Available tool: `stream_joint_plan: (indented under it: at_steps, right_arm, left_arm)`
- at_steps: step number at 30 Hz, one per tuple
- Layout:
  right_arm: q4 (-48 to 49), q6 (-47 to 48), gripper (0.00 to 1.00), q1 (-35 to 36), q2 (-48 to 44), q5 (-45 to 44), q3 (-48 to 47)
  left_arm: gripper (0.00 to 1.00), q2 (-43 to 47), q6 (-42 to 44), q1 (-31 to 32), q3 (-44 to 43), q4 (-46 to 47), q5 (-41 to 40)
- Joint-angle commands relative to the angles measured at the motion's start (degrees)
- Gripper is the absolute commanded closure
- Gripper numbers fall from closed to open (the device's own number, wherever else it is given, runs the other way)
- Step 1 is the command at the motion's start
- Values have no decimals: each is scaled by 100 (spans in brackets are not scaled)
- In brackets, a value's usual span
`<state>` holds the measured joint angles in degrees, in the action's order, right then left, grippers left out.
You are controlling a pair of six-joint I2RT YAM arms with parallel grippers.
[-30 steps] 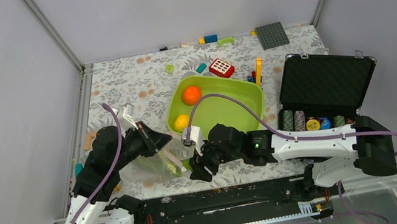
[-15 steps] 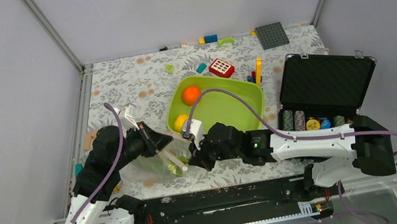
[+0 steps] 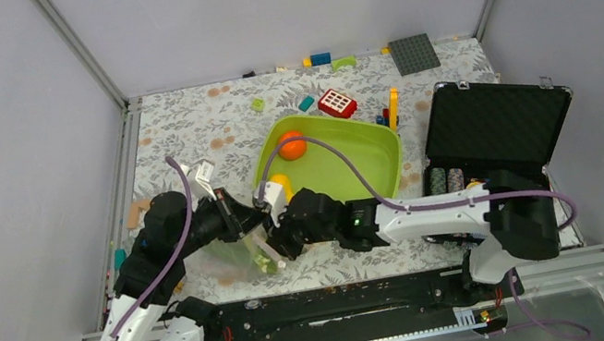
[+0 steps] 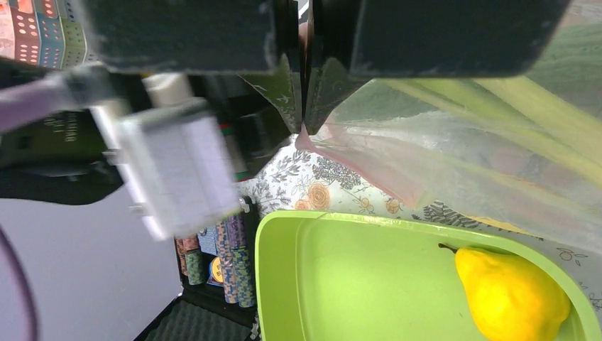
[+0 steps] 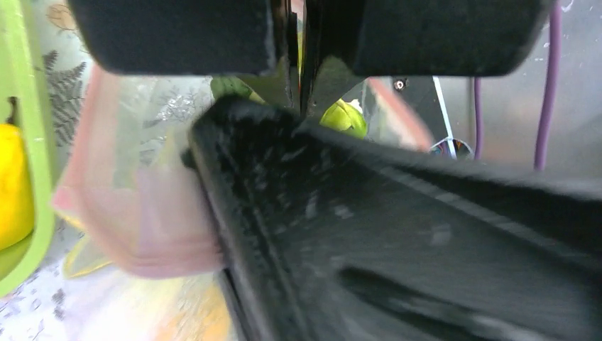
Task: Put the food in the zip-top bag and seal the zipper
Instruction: Place the fake vegetable in the zipper food storage bag, then pick up the fake fruit from the bin.
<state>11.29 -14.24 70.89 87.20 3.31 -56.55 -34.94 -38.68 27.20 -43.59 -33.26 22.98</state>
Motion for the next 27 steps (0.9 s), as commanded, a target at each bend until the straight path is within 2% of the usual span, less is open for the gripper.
stream_joint_plan:
  at_steps: [1, 5, 9, 11, 13, 16, 22, 24, 25, 26, 27]
  right_arm:
    - [611, -594, 100, 32, 467, 341, -176]
    - [862, -861, 100, 30, 542, 468, -19]
    - [1095, -675, 100, 30, 75, 502, 312]
    - [1239, -589, 88, 31, -217, 512, 546]
    - [1354, -507, 69, 30, -481, 539, 795]
    - [1309, -468, 47, 30, -835, 424, 986]
    - [870, -238, 30, 26, -1523, -618, 1127]
    - [871, -269, 17, 32, -1788, -1179, 1226]
    - [871, -283, 6, 22, -1903, -1475, 1279]
    - [862, -270, 1, 15, -2048, -1744, 1325]
    - [846, -263, 1, 0, -2138, -2050, 1355]
  left_arm:
    - [100, 97, -95, -24, 19, 497, 145]
    - [100, 101, -173, -24, 53, 531, -48]
    - [100, 101, -223, -24, 77, 537, -167]
    - [100, 106, -228, -27, 92, 539, -198]
    - [100, 111, -228, -22, 97, 531, -215]
    - [100, 145, -193, -22, 84, 510, -175]
    - [100, 249, -51, -22, 29, 364, -178]
    - [100, 274, -9, -22, 5, 311, -212]
    - [100, 289, 7, -22, -6, 289, -232]
    - [100, 299, 30, -22, -15, 275, -242]
    - [100, 308, 61, -23, -25, 264, -250]
